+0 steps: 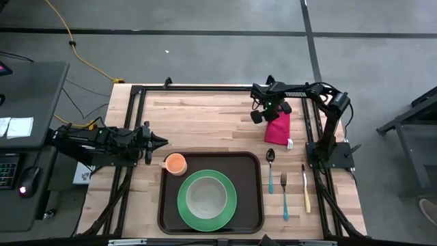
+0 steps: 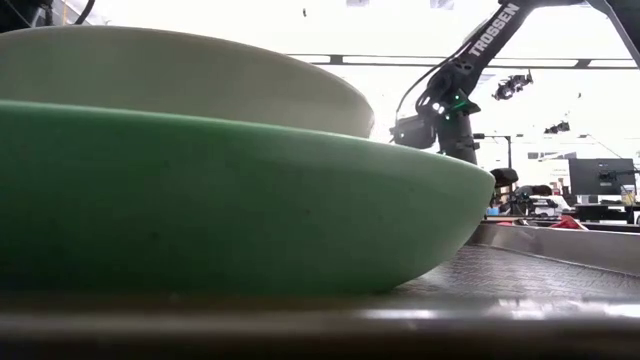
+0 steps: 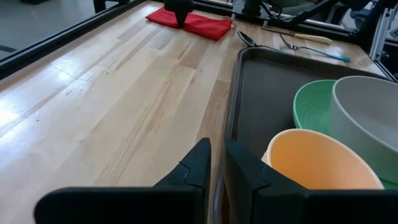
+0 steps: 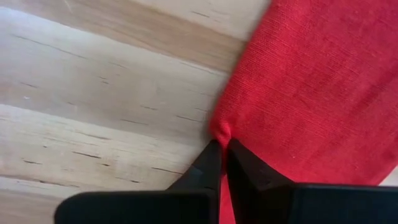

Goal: Set up tray
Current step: Put the red table napkin to the right of the green plate on the brown tray

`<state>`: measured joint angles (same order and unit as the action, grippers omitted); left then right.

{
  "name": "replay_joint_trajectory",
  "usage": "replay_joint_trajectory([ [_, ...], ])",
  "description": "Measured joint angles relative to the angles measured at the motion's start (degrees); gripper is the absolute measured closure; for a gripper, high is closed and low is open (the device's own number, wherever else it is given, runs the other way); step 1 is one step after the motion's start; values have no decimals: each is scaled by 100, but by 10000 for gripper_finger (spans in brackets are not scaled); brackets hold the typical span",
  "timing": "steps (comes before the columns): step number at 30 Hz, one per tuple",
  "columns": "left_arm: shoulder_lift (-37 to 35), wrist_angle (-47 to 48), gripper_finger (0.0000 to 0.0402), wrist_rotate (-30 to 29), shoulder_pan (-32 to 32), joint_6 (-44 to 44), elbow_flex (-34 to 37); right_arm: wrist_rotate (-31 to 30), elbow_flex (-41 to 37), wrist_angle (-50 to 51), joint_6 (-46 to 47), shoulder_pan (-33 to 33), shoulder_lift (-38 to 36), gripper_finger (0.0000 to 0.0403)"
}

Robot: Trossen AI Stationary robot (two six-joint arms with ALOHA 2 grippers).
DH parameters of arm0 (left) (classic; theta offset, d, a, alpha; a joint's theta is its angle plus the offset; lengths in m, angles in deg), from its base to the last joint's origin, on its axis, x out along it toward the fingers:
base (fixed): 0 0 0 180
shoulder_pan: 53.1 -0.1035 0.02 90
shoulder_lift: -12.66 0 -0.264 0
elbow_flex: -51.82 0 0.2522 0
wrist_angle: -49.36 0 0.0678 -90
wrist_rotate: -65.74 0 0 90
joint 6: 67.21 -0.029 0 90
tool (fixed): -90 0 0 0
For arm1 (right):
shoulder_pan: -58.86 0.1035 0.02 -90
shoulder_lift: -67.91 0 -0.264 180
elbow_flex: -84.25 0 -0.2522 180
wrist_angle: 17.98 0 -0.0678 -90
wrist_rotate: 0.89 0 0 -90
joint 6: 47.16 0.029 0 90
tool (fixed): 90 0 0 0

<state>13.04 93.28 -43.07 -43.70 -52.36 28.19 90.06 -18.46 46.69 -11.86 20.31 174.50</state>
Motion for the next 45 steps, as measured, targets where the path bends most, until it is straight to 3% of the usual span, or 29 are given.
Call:
replay_joint_trajectory([
  [12,0,-1,328,4,1,0,0,470,363,320,-385,9,39,402],
  [27,1,-1,328,7,0,0,0,577,1337,1198,-1091,76,23,402],
  [36,2,0,328,7,1,0,0,648,1917,1512,-1332,313,15,402],
  [45,1,-2,328,9,1,0,0,711,1980,1508,-1439,648,13,403],
])
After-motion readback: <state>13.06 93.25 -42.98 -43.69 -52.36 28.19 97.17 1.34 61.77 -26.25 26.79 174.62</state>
